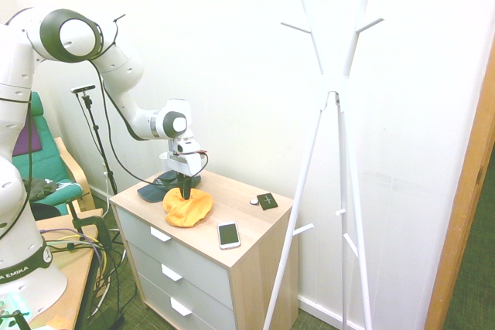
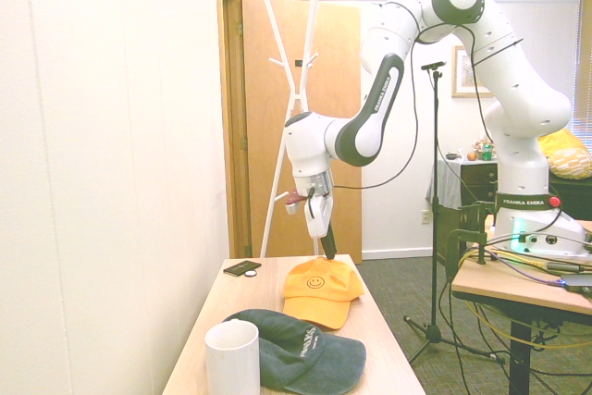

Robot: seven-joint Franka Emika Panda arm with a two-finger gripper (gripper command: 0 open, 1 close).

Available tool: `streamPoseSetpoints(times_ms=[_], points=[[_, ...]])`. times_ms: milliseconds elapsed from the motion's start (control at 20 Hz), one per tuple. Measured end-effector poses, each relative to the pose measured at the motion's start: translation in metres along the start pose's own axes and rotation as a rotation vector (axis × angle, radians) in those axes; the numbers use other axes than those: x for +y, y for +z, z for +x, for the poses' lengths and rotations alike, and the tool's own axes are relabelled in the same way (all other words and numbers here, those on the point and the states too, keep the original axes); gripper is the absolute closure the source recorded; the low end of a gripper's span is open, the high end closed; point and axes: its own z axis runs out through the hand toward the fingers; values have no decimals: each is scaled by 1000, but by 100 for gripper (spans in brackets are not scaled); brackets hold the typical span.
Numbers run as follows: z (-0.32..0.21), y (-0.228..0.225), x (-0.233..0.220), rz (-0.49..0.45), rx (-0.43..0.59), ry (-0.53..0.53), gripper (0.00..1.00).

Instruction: Hang the cap

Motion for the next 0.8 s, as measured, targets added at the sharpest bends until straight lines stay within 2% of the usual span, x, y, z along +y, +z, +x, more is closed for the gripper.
streamPoseSetpoints(times_ms=[800], points=[[6, 13, 1, 5, -15, -12, 0]])
